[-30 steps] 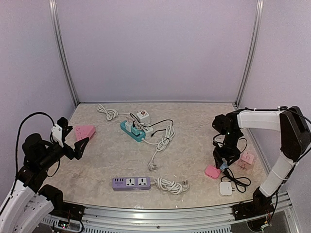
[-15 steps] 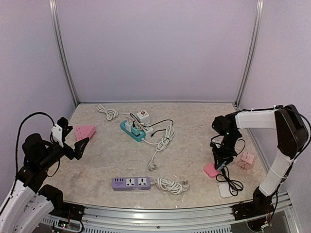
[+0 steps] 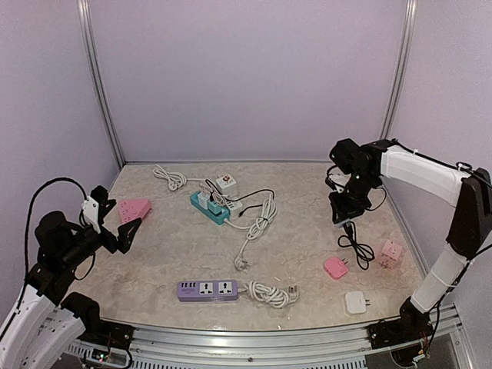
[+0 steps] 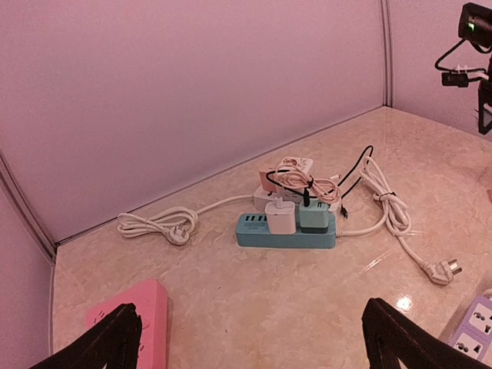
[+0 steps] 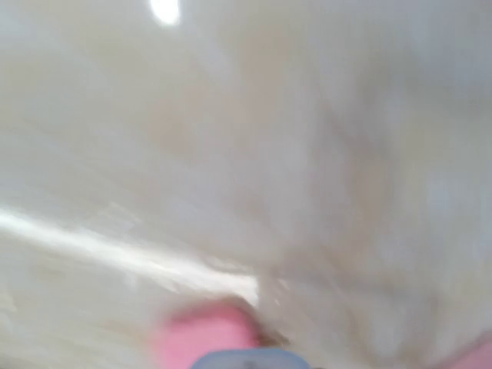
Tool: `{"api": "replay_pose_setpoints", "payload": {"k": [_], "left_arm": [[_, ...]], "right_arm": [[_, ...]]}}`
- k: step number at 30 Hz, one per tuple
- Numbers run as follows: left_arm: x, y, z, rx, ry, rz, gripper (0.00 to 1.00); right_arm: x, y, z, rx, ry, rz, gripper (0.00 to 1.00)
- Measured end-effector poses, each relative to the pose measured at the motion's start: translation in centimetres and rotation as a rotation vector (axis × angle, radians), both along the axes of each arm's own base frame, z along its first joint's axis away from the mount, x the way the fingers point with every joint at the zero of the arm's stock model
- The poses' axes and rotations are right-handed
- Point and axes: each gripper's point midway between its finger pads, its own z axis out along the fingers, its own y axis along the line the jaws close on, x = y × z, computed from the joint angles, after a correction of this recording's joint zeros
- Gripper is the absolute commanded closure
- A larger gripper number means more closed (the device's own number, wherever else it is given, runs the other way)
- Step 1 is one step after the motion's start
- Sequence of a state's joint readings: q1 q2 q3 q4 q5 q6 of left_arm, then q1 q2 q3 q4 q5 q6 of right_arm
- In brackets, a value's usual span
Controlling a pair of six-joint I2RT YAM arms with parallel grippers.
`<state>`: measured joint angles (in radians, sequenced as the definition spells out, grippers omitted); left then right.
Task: Insert the plug
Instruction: Pick up the plug from the center of the board, then adjust the plug.
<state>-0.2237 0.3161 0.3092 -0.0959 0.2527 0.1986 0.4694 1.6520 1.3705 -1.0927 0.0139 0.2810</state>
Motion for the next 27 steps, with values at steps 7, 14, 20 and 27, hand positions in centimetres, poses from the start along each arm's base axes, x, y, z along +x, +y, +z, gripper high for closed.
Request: {"api": "replay_pose_setpoints", "payload": {"k": [7,14,20,27], "left_arm": [[-1.5,-2.8,2.0,-0.058,0.004,-0.157,0.07],[-5.3,-10.0,5.9,-0.075,0.007,-0.508,0.01],[-8.2,-15.5,8.2,-0.049,-0.015,-0.74,0.01],[-8.6,-18.0,10.4,-0.06,-0.074,-0.803,0.15]], "right_arm": [[-1.9,13.5,14.5,0.288,-0.505,0.357,1.0],[-7.1,23.9,22.8,0.687,-0.79,0.636,1.0],[-10.7,31.8,25.4,0.903,-0.9,0.832,1.0],[-14.1,36.4,26.1,1.069,-0.899,0.967,1.0]]}}
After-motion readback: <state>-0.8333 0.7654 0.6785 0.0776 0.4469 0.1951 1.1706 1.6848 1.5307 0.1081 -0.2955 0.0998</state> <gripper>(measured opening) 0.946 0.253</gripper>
